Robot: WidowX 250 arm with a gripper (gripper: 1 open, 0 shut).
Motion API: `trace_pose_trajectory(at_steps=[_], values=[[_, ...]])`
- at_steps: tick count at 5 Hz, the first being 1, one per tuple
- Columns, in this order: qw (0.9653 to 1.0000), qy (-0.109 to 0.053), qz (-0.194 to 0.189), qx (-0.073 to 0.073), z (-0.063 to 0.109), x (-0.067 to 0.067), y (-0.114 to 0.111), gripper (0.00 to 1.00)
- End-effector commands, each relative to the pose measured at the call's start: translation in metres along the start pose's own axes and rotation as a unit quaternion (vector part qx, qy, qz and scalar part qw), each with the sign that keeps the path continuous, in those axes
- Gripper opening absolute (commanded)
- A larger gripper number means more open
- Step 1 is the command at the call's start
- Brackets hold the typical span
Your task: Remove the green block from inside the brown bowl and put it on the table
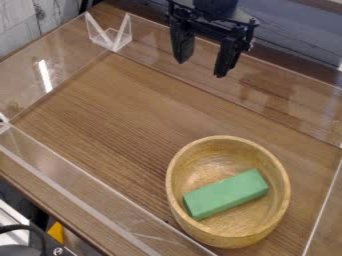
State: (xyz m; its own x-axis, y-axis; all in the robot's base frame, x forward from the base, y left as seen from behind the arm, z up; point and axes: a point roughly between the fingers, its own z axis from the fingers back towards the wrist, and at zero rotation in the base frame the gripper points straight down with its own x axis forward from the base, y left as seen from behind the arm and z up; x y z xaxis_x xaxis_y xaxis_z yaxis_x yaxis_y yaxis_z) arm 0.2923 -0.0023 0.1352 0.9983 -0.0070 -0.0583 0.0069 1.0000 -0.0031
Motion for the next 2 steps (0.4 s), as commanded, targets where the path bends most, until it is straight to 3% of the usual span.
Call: trace_pose_trajectory(at_steps=[1, 2], values=[[0.9997, 0.006, -0.021, -0.002, 0.000, -0.006, -0.006, 1.00], [0.9968, 0.028, -0.075, -0.007, -0.008, -0.025, -0.024, 1.00]])
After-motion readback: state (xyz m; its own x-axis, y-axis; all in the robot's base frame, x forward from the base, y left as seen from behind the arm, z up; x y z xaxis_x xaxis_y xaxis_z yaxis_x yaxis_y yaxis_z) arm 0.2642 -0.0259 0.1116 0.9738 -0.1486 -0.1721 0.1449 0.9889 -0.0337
